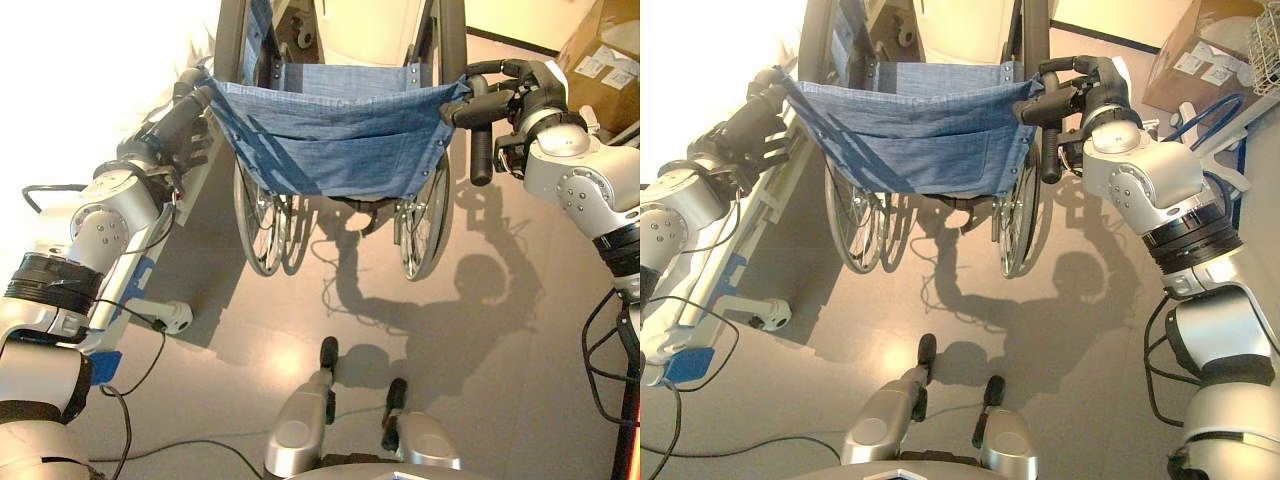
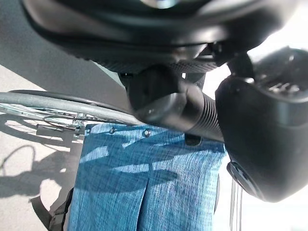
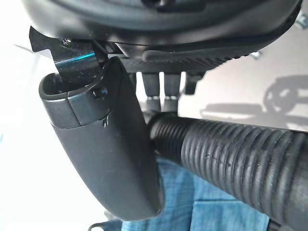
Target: Push the wheelchair next to the bed
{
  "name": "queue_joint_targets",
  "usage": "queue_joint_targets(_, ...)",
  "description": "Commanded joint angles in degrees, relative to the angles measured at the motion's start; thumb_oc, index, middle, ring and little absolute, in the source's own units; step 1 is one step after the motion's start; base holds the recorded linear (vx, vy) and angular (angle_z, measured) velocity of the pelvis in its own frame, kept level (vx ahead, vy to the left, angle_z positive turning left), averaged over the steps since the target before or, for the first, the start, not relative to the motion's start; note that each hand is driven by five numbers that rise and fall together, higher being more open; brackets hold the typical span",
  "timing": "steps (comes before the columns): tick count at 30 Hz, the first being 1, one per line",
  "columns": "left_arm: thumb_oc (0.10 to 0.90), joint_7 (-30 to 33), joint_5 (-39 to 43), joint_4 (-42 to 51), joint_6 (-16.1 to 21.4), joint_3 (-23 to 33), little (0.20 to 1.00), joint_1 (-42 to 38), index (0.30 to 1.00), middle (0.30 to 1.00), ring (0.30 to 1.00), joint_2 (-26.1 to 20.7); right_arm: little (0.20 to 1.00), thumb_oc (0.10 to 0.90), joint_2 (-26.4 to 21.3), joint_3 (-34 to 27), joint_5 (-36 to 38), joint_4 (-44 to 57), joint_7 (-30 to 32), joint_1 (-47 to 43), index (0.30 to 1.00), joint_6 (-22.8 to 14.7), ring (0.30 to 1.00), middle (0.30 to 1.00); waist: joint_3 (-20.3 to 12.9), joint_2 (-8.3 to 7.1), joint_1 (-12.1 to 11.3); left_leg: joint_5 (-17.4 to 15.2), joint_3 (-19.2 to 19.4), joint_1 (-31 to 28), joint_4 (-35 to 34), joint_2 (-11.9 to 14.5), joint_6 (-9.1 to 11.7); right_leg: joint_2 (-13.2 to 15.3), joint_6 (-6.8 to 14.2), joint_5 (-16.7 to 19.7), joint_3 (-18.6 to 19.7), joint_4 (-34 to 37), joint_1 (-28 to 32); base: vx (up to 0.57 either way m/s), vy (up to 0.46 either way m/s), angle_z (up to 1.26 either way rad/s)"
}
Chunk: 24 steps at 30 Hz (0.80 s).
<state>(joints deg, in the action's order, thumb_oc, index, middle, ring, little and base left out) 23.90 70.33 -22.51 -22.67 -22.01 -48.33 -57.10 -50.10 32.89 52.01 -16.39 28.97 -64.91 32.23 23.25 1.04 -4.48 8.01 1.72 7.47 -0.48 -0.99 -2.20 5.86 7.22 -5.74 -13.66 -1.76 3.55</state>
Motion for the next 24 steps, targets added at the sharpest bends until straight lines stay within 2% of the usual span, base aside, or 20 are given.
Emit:
queue_joint_targets(1,0.800,1.07,-0.91,2.67,7.70,9.72,0.900,-7.93,0.900,0.900,0.900,-7.63,0.900,0.800,-3.57,1.89,-3.25,9.92,-4.08,-4.07,0.900,-7.11,0.900,0.900,-6.38,-1.08,-1.30,-6.20,2.21,-4.58,0.51,-0.80,2.90,1.45,0.06,8.91,0.11,1.82,-4.80,0.00,0.000,0.00)
queue_joint_targets(4,0.800,1.10,-1.63,3.24,7.34,11.29,0.900,-6.97,0.900,0.900,0.900,-9.24,0.900,0.800,-5.02,0.83,-3.20,11.08,-3.83,-3.57,0.900,-7.27,0.900,0.900,-6.67,-1.03,-1.34,-6.11,2.14,-4.92,0.07,-0.66,2.94,1.28,-0.05,8.77,-0.07,1.91,-4.50,0.00,-0.009,0.01)
queue_joint_targets(6,0.800,0.83,-0.31,3.91,7.02,14.57,0.900,-4.46,0.900,0.900,0.900,-11.65,0.900,0.800,-7.55,-1.30,-3.48,12.96,-3.56,-1.98,0.900,-7.26,0.900,0.900,-7.41,-1.01,-1.54,-5.98,2.01,-5.68,-0.82,-0.52,2.99,0.99,-0.13,8.52,-0.48,2.19,-3.86,-0.01,-0.035,0.06)
queue_joint_targets(10,0.800,0.15,2.09,5.49,5.65,18.62,0.900,-0.19,0.900,0.900,0.900,-13.11,0.900,0.800,-10.04,-4.15,-3.44,14.97,-4.23,0.98,0.900,-6.81,0.900,0.900,-8.24,-1.01,-1.71,-6.03,2.18,-6.32,-1.20,-0.29,3.05,0.87,-0.23,8.13,-1.10,2.31,-3.21,0.00,-0.025,0.03)
queue_joint_targets(12,0.800,-0.17,3.34,5.83,5.30,19.77,0.900,1.13,0.900,0.900,0.900,-13.18,0.900,0.800,-10.64,-4.87,-3.46,15.29,-4.39,1.80,0.900,-6.88,0.900,0.900,-8.41,-0.98,-1.75,-6.04,2.20,-6.52,-1.29,-0.24,3.06,0.82,-0.27,8.01,-1.27,2.30,-3.03,0.00,-0.028,0.05)
queue_joint_targets(13,0.800,-1.05,3.85,6.83,4.82,22.39,0.900,4.25,0.900,0.900,0.900,-12.93,0.900,0.800,-11.55,-6.44,-3.41,16.16,-4.72,3.45,0.900,-6.66,0.900,0.900,-8.75,-0.90,-1.85,-6.07,2.20,-6.87,-1.48,-0.18,3.08,0.70,-0.38,7.76,-1.52,2.29,-2.72,0.00,-0.016,0.03)
queue_joint_targets(16,0.800,-1.58,3.83,9.01,4.39,25.73,0.900,8.65,0.900,0.900,0.900,-12.49,0.900,0.800,-12.50,-8.63,-3.86,17.40,-4.67,6.20,0.900,-6.85,0.900,0.900,-9.14,-0.83,-1.91,-6.15,2.24,-7.15,-1.54,-0.11,3.09,0.55,-0.49,7.51,-1.62,2.33,-2.36,0.00,-0.025,0.01)
queue_joint_targets(24,0.800,-2.38,2.20,17.55,2.21,37.13,0.900,22.74,0.900,0.900,0.900,-12.35,0.900,0.800,-16.38,-19.00,-3.60,22.70,-4.43,17.26,0.900,-6.03,0.900,0.900,-10.59,-0.73,-2.06,-6.11,1.99,-8.15,-2.00,0.16,3.53,-0.13,-0.60,6.90,-1.98,2.38,-1.36,0.01,-0.025,0.03)
